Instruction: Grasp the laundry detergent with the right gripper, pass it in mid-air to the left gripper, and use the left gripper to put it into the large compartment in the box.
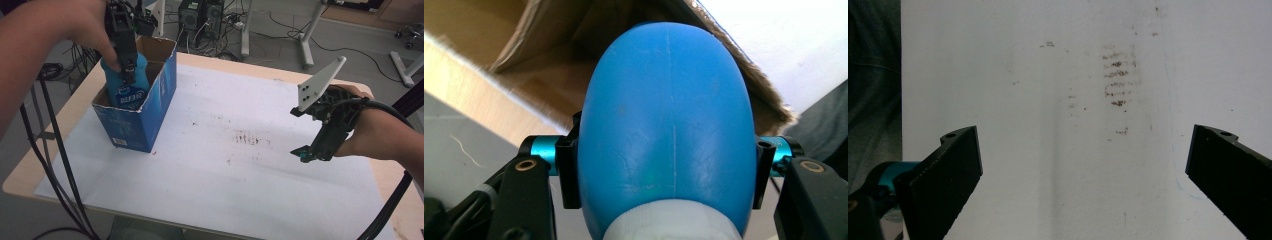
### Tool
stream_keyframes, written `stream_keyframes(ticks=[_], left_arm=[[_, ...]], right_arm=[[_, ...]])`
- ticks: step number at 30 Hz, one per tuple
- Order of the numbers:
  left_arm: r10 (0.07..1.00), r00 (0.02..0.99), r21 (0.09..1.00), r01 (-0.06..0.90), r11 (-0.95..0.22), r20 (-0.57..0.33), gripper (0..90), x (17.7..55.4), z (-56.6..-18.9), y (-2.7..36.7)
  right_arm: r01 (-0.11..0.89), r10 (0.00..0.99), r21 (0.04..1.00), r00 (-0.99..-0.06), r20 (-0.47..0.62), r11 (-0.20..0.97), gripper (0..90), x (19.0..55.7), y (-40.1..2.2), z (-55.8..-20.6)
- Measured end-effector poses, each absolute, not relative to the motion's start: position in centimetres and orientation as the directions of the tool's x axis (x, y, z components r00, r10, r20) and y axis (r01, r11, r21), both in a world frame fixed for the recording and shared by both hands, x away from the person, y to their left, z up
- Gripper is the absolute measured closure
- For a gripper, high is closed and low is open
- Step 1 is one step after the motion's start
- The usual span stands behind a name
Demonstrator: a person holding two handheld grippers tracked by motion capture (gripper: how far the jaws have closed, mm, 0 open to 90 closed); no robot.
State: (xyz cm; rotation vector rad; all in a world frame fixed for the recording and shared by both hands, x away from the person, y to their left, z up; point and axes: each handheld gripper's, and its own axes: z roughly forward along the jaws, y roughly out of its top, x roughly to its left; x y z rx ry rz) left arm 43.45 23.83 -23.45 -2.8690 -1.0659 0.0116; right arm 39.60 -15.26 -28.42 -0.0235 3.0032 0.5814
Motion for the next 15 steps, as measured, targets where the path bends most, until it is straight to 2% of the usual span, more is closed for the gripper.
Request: stream_keyframes(ticks=[11,15], left_arm=[[0.539,0.841,-0.057,0.541,-0.839,0.038,38.2,43.7,-27.2,23.9],[0.534,0.845,-0.051,0.535,-0.843,0.039,38.2,43.9,-28.2,23.9]], right_arm=[[-0.02,0.007,0.358,-0.997,-0.074,0.933,0.6,39.5,-15.1,-29.0],[-0.018,0.007,0.357,-0.998,-0.069,0.934,0.7,39.5,-15.2,-29.1]])
